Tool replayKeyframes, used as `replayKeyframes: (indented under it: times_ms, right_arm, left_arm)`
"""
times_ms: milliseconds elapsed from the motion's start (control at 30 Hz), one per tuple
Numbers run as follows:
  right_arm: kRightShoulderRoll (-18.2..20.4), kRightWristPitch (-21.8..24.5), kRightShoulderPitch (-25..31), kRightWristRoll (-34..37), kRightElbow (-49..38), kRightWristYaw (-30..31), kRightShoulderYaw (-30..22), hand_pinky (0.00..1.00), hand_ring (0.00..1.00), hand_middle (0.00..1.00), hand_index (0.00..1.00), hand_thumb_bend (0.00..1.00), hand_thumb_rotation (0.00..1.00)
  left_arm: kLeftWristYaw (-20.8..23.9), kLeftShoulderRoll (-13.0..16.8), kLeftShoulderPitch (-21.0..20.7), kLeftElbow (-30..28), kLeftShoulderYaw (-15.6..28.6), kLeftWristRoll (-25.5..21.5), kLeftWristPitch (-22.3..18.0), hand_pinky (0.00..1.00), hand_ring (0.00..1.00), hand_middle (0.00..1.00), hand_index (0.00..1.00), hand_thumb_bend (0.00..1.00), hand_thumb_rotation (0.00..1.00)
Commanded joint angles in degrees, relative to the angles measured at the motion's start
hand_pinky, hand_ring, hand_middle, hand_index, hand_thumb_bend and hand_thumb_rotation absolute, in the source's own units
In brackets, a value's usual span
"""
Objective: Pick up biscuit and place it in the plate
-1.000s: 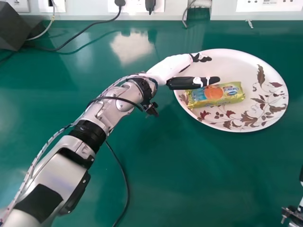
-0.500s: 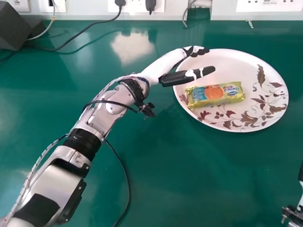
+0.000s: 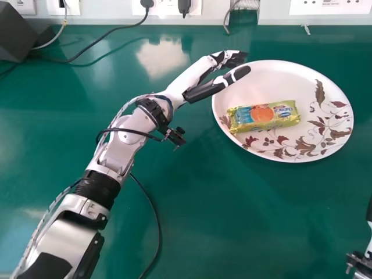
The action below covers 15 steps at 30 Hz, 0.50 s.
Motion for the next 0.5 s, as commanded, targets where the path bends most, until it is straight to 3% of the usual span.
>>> replayKeyframes:
  times_ms: [0,233,467]
  right_arm:
    - [1.8,0.0,0.1,0.0,-0.2,0.5,-0.4,0.76,0.84,0.84,0.75,0.87,0.4]
    - [2.2,0.3,0.5,-0.2,-1.1,-0.5,-0.1,0.8,0.84,0.81,0.74,0.85,0.37]
    - [2.2,0.5,0.7,-0.2,-1.0,-0.6,-0.3,0.79,0.84,0.81,0.74,0.88,0.45]
  left_arm:
    - [-0.9,-0.1,1.7,-2.0,1.0,-1.3,0.8,1.0,0.94,0.91,0.91,1.0,0.65]
    - [-2.6,-0.8,5.0,-6.5,3.1,-5.4,2.6,0.97,0.92,0.91,0.9,1.0,0.65]
    - [-4.0,-1.1,8.3,-12.4,4.7,-9.5,6.9,0.93,0.92,0.94,0.91,1.0,0.65]
